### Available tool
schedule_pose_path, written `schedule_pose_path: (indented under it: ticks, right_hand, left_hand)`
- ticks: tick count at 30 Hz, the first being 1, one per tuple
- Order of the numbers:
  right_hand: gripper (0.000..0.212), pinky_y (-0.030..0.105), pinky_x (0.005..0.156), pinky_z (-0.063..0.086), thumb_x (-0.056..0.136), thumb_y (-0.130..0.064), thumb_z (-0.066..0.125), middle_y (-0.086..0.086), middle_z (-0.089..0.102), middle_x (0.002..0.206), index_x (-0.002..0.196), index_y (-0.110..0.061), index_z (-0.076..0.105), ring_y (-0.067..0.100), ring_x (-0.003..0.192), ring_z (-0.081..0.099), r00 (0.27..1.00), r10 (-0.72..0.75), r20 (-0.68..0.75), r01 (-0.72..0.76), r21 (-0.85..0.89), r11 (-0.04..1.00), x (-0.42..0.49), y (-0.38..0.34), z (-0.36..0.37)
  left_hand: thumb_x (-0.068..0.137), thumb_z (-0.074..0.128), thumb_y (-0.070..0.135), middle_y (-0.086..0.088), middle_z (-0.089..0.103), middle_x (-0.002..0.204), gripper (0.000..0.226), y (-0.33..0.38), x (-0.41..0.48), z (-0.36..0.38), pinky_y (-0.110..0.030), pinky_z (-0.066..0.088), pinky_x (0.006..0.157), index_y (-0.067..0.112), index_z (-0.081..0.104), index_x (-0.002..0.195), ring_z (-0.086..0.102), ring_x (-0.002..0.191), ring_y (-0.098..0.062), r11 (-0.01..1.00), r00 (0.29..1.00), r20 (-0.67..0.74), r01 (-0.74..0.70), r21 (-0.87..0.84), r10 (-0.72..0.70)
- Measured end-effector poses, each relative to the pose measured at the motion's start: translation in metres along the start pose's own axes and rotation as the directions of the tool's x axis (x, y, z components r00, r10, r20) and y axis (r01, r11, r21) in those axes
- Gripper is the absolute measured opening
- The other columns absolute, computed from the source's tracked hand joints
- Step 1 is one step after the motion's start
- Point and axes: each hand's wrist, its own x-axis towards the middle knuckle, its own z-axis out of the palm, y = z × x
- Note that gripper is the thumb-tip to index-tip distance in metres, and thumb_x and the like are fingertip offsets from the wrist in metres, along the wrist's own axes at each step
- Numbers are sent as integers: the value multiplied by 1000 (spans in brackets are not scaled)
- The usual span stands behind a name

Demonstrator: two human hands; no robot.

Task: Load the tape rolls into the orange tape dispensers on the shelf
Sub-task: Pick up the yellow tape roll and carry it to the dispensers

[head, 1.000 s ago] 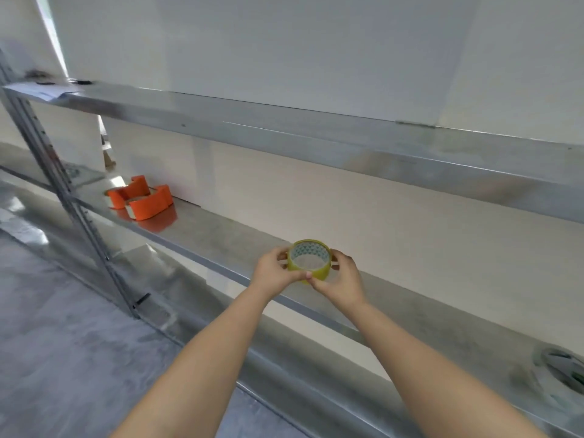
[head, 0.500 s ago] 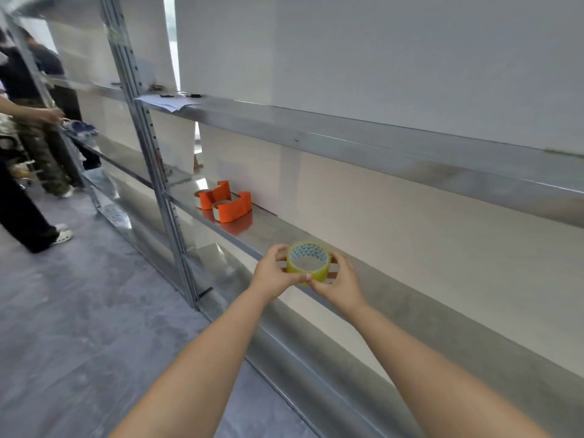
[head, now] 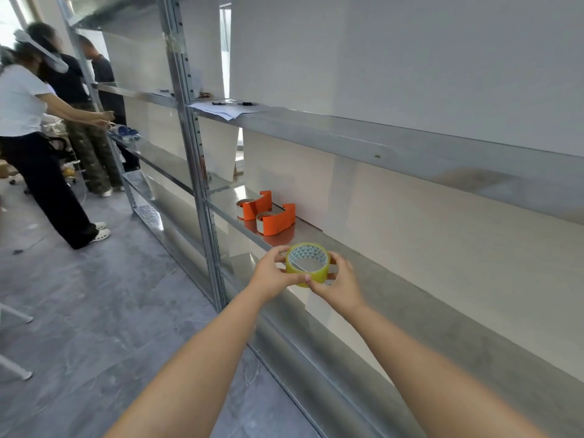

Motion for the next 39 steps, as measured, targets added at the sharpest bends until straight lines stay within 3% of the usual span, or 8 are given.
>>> schedule_pose_path:
  ticks: [6, 11, 16, 19, 24, 28, 34, 39]
  right_hand:
    - [71, 32, 89, 52, 66, -34, 81, -2, 43, 117, 125, -19, 46, 18, 102, 56, 999, 6, 38, -6, -6, 1000, 37, 9, 31]
    - [72, 28, 87, 50, 66, -34, 80, 2, 46, 122, 127, -19, 45, 16, 103, 55, 999, 26, 40, -26, -16, 1000, 76, 14, 48]
    - [70, 33, 87, 53, 63, -36, 81, 3, 50, 122, 123, -19, 47, 17, 103, 57, 997, 67, 31, -66, -7, 998, 126, 18, 61]
    - [64, 29, 83, 53, 61, -36, 81, 2, 58, 115, 116, -22, 52, 12, 100, 56, 998, 65, -7, -65, -11, 998, 153, 26, 71]
    - [69, 40, 89, 53, 58, -46, 75, 4, 58, 120, 119, -24, 51, 17, 109, 55, 995, 101, -14, -102, -138, 985, 182, 43, 82]
    - [78, 40, 89, 54, 51, -56, 69, 3, 57, 119, 119, -24, 50, 18, 109, 57, 985, 169, -14, -169, -199, 965, 196, 62, 89]
    - [72, 33, 91, 50, 60, -44, 78, 6, 54, 123, 121, -16, 49, 20, 108, 56, 955, 288, -74, -297, -214, 931, 202, 85, 101]
    - [72, 33, 93, 49, 61, -37, 80, 7, 53, 122, 121, -15, 47, 21, 108, 56, 919, 359, -162, -384, -174, 907, 205, 96, 117]
  left_hand:
    - [59, 87, 18, 3, 52, 115, 79, -17, 39, -15, -34, 50, 94, 19, 47, 128, 56, 111, -20, 1000, 1000, -10, 11, 10, -11]
    - [58, 88, 18, -1, 57, 121, 74, -25, 84, -24, -42, 48, 101, 20, 49, 122, 55, 117, -23, 1000, 1000, -1, 23, 14, -23]
    - [62, 86, 16, 3, 57, 108, 63, -20, 141, -34, -30, 49, 91, 24, 47, 111, 57, 108, -19, 999, 998, 61, 4, 38, -6]
    - [60, 87, 18, -2, 61, 112, 64, -22, 174, -34, -32, 51, 91, 24, 48, 110, 60, 107, -20, 998, 997, 73, -1, 58, -3]
    - [61, 86, 21, 0, 60, 112, 66, -39, 211, -30, -29, 49, 91, 21, 47, 114, 58, 106, -18, 995, 995, 100, 5, 95, -14]
    - [63, 85, 13, -1, 58, 115, 78, -52, 230, -21, -25, 46, 92, 9, 46, 130, 57, 108, -17, 997, 986, 167, 14, 82, -28]
    - [62, 86, 16, -11, 61, 128, 81, -75, 264, -8, -33, 49, 99, 5, 47, 133, 60, 115, -24, 982, 959, 276, 10, 187, -62]
    - [59, 87, 23, -6, 67, 118, 77, -85, 295, -6, -26, 49, 89, 9, 54, 126, 63, 105, -17, 944, 914, 404, -100, 313, -37]
